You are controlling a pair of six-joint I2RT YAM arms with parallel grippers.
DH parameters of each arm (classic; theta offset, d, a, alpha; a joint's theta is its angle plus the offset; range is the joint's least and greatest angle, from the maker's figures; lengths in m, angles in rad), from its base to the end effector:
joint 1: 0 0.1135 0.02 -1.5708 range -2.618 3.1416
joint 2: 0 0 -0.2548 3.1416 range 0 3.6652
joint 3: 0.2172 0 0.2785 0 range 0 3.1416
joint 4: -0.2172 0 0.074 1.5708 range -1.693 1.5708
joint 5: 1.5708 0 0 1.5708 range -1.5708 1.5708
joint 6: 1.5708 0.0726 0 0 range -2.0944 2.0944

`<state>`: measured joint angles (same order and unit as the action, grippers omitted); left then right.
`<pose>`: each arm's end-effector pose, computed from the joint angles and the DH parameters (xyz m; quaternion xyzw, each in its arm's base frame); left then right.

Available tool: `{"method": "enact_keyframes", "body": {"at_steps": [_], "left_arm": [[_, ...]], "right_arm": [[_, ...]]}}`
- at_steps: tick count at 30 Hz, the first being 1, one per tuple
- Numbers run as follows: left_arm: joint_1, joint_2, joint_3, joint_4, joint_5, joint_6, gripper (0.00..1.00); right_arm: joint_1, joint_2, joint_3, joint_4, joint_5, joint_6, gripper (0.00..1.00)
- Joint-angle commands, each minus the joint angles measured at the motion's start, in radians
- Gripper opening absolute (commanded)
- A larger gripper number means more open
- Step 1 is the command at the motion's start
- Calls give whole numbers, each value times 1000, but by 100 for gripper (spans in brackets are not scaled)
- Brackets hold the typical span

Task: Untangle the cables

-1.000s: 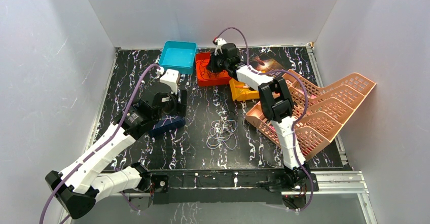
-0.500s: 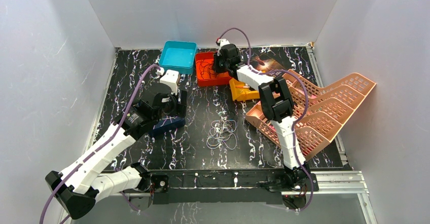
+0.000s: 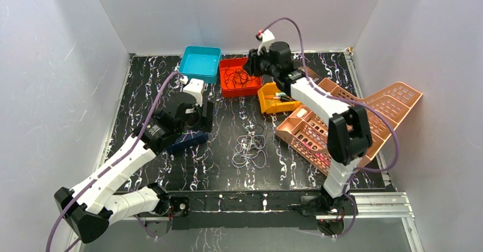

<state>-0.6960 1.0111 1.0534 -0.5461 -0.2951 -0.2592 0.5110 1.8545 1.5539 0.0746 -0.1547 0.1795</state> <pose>0.2281 -0.1630 0.3316 0.1115 0.8476 -0.1188 0.5049 0.4401 0.2596 0.3023 -0.1762 0.7614 0.2670 0.5639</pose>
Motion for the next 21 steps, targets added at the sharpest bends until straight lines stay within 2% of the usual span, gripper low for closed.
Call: {"method": "enact_keyframes", "body": {"at_steps": [1,13,21], "left_arm": [[-2,41,16,26,19,-22,83],[-2,118,21,93,91,-6,86],[-2,135,14,110,126,-5,86]], "right_arm": [[-2,-191,-180,1,28,2,43],[-2,-538,-575,-70,98,35,50],[-2,-705,-699,-141,117,60,53]]}}
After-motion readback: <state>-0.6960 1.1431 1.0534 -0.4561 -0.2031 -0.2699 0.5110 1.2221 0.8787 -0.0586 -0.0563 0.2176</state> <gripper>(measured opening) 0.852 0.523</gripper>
